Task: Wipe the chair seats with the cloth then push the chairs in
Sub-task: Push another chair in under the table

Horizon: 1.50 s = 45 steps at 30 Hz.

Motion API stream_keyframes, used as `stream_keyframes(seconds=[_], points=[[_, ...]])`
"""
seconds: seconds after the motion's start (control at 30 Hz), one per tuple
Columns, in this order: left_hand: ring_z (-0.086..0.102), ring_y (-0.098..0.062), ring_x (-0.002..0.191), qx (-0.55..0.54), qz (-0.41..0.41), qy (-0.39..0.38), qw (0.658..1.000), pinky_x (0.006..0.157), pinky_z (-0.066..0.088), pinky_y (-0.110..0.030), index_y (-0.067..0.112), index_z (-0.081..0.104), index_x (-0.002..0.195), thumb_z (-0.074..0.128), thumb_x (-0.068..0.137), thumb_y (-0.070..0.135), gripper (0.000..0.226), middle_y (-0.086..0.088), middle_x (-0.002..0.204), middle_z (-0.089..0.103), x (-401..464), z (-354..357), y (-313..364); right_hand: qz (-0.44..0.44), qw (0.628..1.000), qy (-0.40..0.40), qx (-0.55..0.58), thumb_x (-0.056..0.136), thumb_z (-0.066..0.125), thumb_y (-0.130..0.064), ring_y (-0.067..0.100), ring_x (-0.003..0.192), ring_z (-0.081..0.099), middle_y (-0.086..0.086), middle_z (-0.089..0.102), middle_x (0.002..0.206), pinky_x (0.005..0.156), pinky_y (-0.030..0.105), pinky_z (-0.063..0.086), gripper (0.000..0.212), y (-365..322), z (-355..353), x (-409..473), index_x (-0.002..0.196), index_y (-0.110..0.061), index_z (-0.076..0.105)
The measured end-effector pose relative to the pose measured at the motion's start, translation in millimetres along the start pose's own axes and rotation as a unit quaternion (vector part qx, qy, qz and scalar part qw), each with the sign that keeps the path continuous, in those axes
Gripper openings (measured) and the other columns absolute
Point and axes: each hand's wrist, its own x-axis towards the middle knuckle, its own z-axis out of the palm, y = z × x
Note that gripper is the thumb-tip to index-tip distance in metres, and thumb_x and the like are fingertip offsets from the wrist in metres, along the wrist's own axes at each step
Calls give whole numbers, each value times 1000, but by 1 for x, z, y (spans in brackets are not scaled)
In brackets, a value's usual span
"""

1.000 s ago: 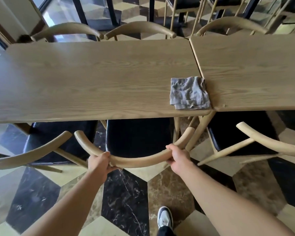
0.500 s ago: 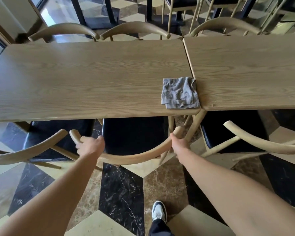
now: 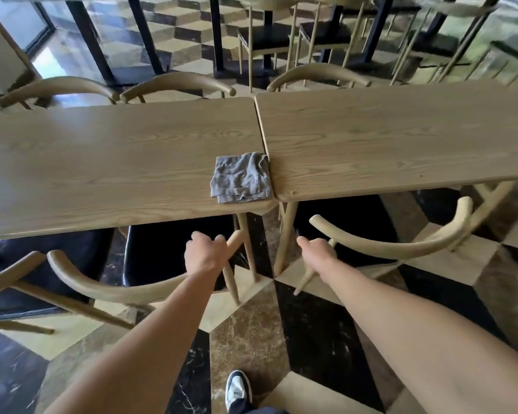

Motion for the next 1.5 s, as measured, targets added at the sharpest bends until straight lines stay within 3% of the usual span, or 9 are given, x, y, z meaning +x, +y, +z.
stream_keyframes(seconds=[0.2, 0.33, 0.47, 0.57, 0.63, 0.77, 0.9, 1.27, 1.5], points=[[60, -25, 68, -47, -40, -114, 992, 67, 51, -33, 2, 64, 107, 48, 91, 39, 43, -5, 73, 60, -64, 88, 20, 94, 990, 47, 94, 96, 50, -55, 30, 97, 62, 11, 63, 111, 94, 45, 54, 61, 102, -93, 16, 134, -6, 52], [64, -32, 95, -68, -106, -168, 978, 89, 55, -45, 4, 61, 114, 49, 92, 57, 59, -14, 106, 66, -77, 150, 53, 152, 973, 121, 124, 95, 51, -60, 36, 104, 65, 17, 63, 122, 93, 50, 56, 73, 144, -154, 57, 144, -7, 45], [62, -31, 98, -147, -176, -222, 948, 62, 55, -44, 6, 51, 126, 55, 84, 70, 76, -12, 110, 62, -78, 214, 105, 200, 941, 142, 232, 92, 56, -63, 33, 90, 65, 12, 60, 103, 86, 50, 59, 73, 159, -208, 115, 140, -9, 48], [60, -40, 110, -251, -233, -240, 908, 79, 57, -56, 11, 47, 128, 70, 77, 65, 78, -17, 122, 58, -74, 264, 139, 213, 918, 133, 306, 91, 65, -53, 28, 81, 64, 12, 56, 108, 84, 46, 61, 67, 169, -243, 153, 141, -12, 46], [63, -37, 105, -250, -232, -206, 917, 81, 59, -55, 10, 50, 127, 73, 82, 49, 64, -17, 118, 61, -72, 294, 156, 210, 914, 136, 320, 91, 68, -44, 28, 82, 62, 11, 54, 105, 80, 44, 61, 63, 177, -260, 176, 141, -12, 47], [66, -34, 90, -273, -258, -130, 918, 60, 62, -48, 11, 46, 124, 67, 87, 21, 44, -13, 104, 61, -63, 319, 175, 205, 929, 147, 272, 93, 63, -34, 27, 69, 60, 6, 51, 79, 82, 48, 60, 50, 183, -263, 201, 130, -2, 55], [65, -31, 82, -256, -265, -117, 922, 48, 60, -38, 12, 46, 121, 68, 85, 21, 43, -12, 99, 59, -63, 318, 178, 178, 944, 134, 242, 95, 55, -38, 30, 69, 65, 6, 52, 77, 78, 49, 61, 49, 191, -260, 203, 127, -2, 55], [68, -22, 81, -130, -209, -91, 965, 65, 56, -34, 14, 53, 105, 55, 93, 45, 33, -5, 90, 66, -72, 271, 179, 165, 980, 37, 105, 97, 49, -59, 34, 77, 70, 16, 66, 84, 75, 50, 62, 63, 179, -286, 186, 108, 3, 56], [67, -24, 87, -162, -224, -95, 956, 61, 50, -30, 9, 59, 111, 52, 96, 41, 36, -8, 99, 65, -68, 241, 154, 186, 982, 11, 5, 98, 47, -60, 40, 89, 64, 18, 60, 98, 82, 51, 59, 73, 159, -291, 172, 127, 7, 54]])
